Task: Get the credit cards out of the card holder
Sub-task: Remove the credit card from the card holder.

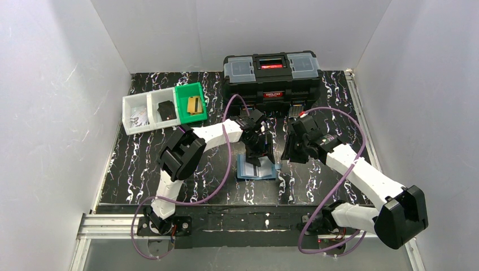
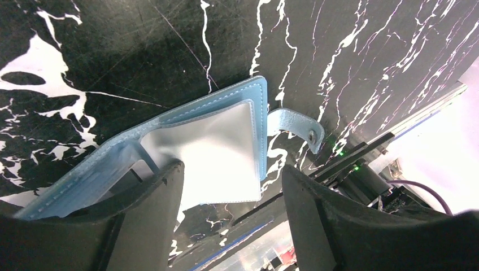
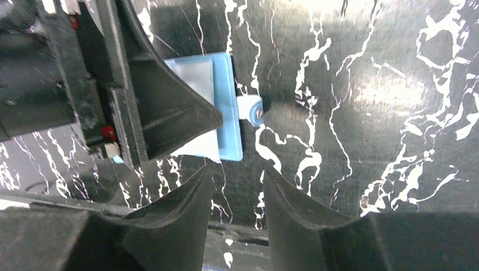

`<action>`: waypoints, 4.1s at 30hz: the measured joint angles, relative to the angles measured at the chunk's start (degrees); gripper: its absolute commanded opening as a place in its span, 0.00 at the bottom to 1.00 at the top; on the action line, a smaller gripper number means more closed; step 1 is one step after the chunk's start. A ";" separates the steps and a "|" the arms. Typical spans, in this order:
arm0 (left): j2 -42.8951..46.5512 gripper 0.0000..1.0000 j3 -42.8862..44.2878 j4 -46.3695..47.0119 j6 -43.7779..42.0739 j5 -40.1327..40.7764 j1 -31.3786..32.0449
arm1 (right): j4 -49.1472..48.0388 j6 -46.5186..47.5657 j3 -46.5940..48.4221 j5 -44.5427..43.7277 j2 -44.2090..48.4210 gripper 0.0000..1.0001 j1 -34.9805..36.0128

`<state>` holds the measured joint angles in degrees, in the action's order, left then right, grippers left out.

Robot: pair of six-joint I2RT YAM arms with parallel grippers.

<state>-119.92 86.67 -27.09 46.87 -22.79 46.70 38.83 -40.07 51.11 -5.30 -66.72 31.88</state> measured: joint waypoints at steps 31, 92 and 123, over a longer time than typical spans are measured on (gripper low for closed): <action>5.07 0.57 3.58 -5.46 -5.33 -1.75 -2.51 | -8.98 1.11 -0.74 13.86 -4.83 0.28 7.23; -2.80 0.76 -2.01 6.01 2.89 -28.26 -5.86 | -26.36 12.63 -11.37 4.83 -5.99 0.25 15.26; 8.76 0.53 -8.52 -8.39 -9.22 -9.68 -10.62 | -27.61 -1.92 -12.72 21.64 -16.35 0.12 5.11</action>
<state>-111.15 78.15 -35.48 37.65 -32.47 36.07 11.22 -42.00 38.39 16.34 -83.07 36.99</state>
